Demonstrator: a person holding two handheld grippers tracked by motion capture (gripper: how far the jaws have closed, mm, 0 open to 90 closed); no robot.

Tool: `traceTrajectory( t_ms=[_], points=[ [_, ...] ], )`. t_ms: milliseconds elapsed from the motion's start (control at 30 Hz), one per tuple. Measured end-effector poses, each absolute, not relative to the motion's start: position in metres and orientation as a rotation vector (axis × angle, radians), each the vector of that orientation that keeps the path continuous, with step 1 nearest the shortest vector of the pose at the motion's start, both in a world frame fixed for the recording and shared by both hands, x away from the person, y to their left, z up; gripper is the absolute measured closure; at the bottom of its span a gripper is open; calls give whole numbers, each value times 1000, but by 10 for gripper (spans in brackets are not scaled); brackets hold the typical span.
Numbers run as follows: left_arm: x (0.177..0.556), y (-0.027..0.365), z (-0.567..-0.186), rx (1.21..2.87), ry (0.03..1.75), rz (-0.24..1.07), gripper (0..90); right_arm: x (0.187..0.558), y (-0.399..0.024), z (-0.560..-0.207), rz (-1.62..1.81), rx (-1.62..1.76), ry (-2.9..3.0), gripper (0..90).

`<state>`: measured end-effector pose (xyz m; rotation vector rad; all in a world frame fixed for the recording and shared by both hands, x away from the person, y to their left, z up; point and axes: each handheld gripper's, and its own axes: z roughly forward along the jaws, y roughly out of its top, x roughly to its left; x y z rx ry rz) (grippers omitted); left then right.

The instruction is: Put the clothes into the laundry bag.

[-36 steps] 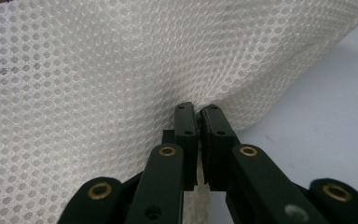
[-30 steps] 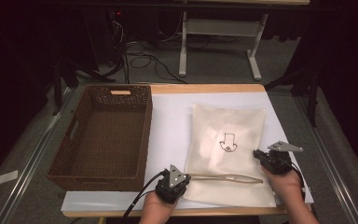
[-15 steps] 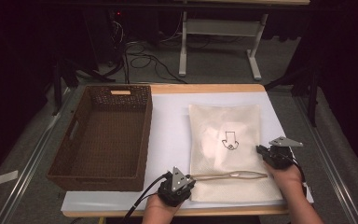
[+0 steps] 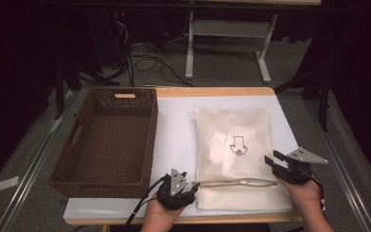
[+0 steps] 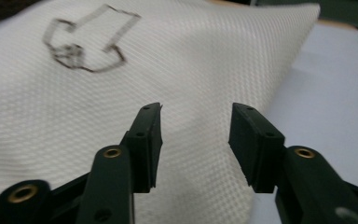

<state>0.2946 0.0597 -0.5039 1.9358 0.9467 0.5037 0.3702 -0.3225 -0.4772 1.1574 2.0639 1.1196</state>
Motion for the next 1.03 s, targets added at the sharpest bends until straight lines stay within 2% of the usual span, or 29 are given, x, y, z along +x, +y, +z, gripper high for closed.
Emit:
traceTrajectory(
  t_ms=[400,500,567,700,1033],
  points=[
    [282,73,-483,1893,925,557,254,312,-283,-464,1266,1044,2082,168],
    [282,76,-477,1881,936,518,233,301,-279,-465,1297,1056,2057,66],
    [281,76,-475,1872,919,522,166,296,-277,-464,1299,1047,2044,10],
    [282,74,-477,1906,896,526,23,294,-275,-462,1304,1037,2030,3],
    [284,73,-480,1914,914,539,23,296,-277,-464,1299,1031,2048,3]
  ],
)
